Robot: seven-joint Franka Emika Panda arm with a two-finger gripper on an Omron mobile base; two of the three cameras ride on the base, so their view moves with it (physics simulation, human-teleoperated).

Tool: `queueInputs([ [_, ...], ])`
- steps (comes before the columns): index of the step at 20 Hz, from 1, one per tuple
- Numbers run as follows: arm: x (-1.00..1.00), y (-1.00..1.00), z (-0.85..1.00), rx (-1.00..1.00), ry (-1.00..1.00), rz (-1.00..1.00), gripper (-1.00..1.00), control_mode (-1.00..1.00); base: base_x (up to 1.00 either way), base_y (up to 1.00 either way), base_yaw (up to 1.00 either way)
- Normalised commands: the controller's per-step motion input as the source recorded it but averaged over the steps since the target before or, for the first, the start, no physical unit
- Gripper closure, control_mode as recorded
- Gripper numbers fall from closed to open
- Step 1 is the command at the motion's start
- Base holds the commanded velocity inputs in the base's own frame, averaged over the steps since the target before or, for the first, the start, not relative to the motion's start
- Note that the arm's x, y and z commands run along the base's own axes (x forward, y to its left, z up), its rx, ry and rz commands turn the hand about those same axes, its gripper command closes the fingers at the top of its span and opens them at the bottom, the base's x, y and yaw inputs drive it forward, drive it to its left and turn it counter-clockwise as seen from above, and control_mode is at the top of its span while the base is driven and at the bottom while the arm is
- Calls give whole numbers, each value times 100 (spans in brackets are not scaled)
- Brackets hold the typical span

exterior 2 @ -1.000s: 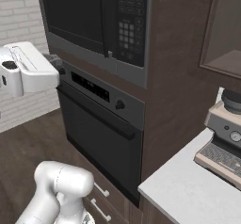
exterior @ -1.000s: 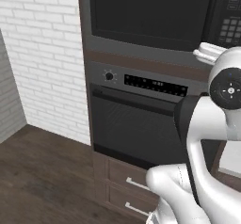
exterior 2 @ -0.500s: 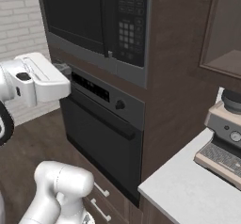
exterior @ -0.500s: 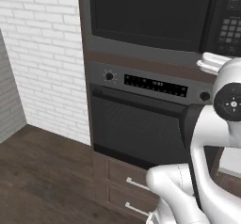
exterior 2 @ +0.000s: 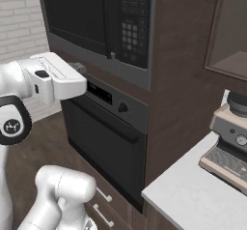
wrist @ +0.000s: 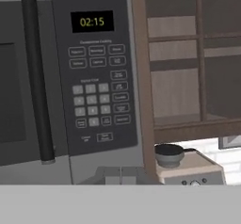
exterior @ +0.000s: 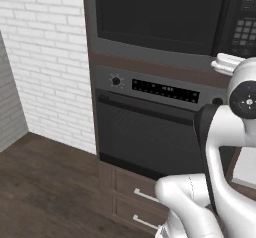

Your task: Pick the broccoli from the sink and place it in the bowl. Then pick the bowl and place it in the microwave. Then close the microwave door and press the start button.

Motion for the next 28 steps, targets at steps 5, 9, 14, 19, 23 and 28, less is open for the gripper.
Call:
queueInputs([
  [5,14,2,0,-1,0,0,100,-100,0,0,0],
  [9,10,0,0,0,0,2,100,-100,0,0,0],
  [14,27,0,-1,0,3,3,100,-100,0,0,0],
  [19,35,-4,-1,1,6,5,100,-100,0,0,0],
  [23,33,-16,0,2,5,5,100,-100,0,0,0],
  [28,12,-31,0,1,0,2,100,-100,0,0,0],
])
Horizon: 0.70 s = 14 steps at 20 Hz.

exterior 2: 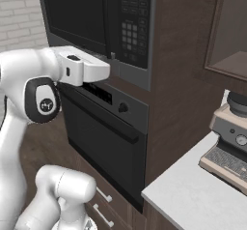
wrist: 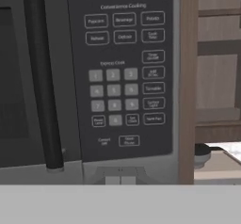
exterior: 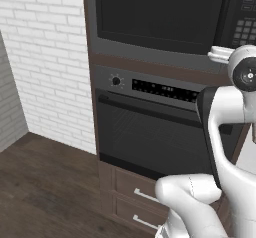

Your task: Pick the broccoli from the sink and place it in the bowl. Then pick the bowl and place it in the microwave. Then close the microwave door and press the start button.

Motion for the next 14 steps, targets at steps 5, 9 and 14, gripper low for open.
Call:
queueInputs([
  [5,0,-28,0,1,0,0,100,-100,0,0,0],
  [9,2,-10,0,0,0,0,100,-100,0,0,0],
  [14,12,-1,-8,0,0,0,100,-100,0,0,0],
])
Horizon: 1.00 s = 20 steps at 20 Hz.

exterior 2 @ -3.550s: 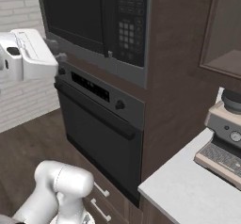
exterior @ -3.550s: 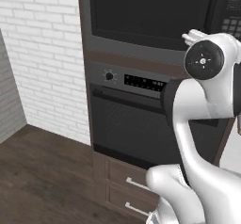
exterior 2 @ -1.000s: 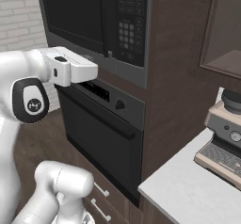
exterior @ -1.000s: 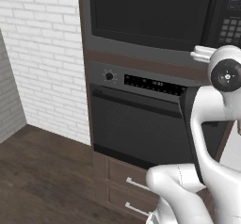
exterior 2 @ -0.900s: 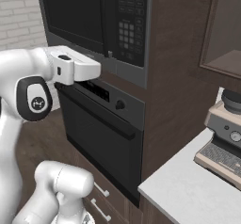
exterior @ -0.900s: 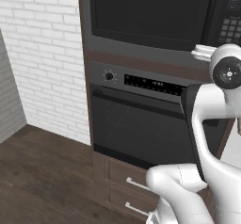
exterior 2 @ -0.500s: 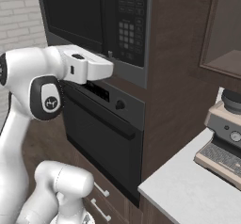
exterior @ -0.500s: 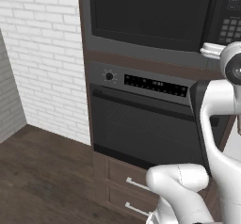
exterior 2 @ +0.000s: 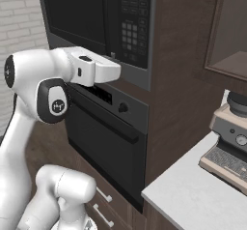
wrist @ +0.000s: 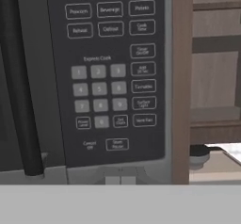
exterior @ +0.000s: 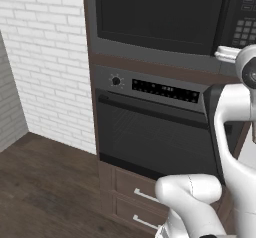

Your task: Pick the broccoli from the sink and place it in the bowl. Then pick the bowl and place it in the microwave. Then close the microwave door and press the start button.

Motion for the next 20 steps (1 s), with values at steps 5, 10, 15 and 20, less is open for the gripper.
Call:
queueInputs([
  [5,5,0,-12,0,0,0,100,-100,0,0,0],
  [10,9,-1,-1,0,0,0,100,-100,0,0,0],
  [15,12,-18,0,1,0,0,100,-100,0,0,0],
  [20,21,-22,0,1,0,1,100,-100,0,0,0],
])
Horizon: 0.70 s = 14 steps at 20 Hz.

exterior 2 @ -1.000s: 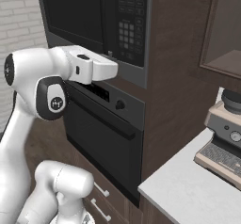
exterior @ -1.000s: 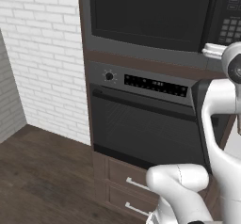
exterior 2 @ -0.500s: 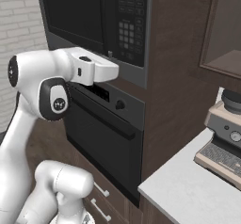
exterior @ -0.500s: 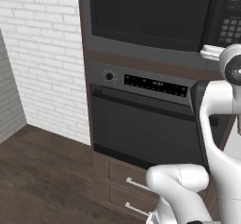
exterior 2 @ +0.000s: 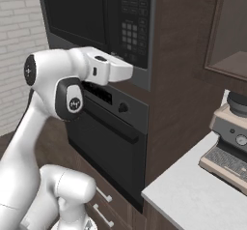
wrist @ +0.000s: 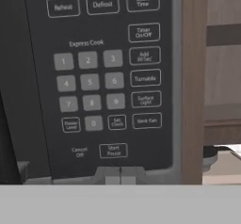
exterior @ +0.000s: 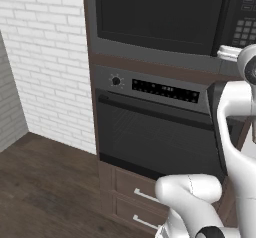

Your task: Pick the broccoli from the sink and place it in the bowl. Then pick the bowl and place it in the microwave. Then close the microwave door and press the start button.

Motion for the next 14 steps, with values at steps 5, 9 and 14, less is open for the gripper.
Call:
queueInputs([
  [5,22,0,0,0,0,0,100,-100,0,0,0],
  [9,18,0,0,0,0,0,100,-100,0,0,0],
  [14,8,-9,0,0,0,1,100,-100,0,0,0],
])
